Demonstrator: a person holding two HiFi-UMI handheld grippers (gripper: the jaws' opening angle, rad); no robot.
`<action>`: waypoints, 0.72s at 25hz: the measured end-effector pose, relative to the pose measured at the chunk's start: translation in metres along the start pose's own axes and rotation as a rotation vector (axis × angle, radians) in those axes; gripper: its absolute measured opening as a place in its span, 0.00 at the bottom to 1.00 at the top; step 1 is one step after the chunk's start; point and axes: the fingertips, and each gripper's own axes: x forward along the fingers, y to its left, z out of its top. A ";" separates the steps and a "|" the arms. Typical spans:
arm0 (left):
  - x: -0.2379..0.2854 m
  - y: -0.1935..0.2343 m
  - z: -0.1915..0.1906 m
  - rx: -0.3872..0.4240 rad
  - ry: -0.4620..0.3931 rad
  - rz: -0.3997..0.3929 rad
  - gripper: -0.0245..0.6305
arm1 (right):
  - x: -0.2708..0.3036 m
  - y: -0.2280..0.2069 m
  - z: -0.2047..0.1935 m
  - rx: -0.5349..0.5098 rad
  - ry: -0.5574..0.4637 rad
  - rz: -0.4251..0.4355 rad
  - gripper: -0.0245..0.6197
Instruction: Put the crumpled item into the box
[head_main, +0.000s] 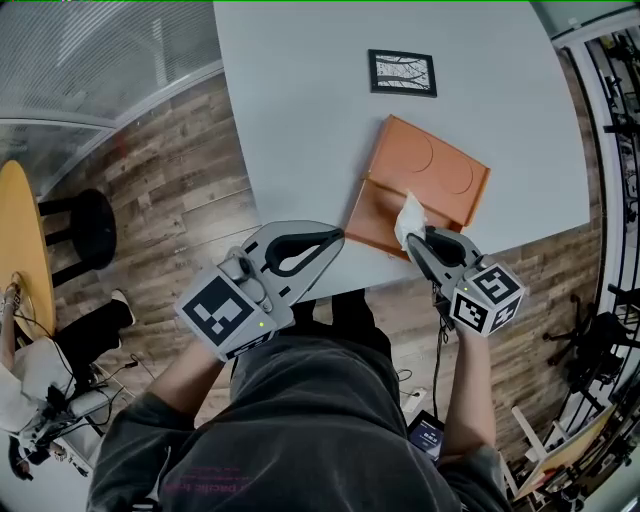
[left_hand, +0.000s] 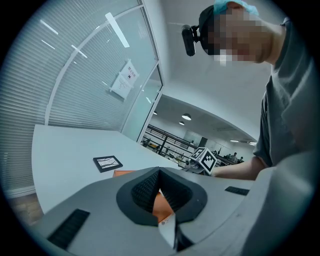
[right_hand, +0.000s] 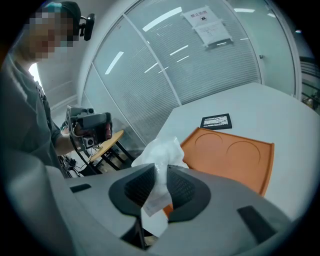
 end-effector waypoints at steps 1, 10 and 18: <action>-0.002 0.002 -0.002 -0.003 0.000 0.002 0.06 | 0.004 0.000 -0.003 -0.002 0.011 0.002 0.16; 0.001 0.003 -0.005 -0.021 -0.004 0.019 0.06 | 0.022 -0.011 -0.034 -0.056 0.144 0.003 0.16; 0.001 0.012 -0.017 -0.042 0.006 0.028 0.06 | 0.042 -0.024 -0.056 -0.090 0.225 -0.019 0.16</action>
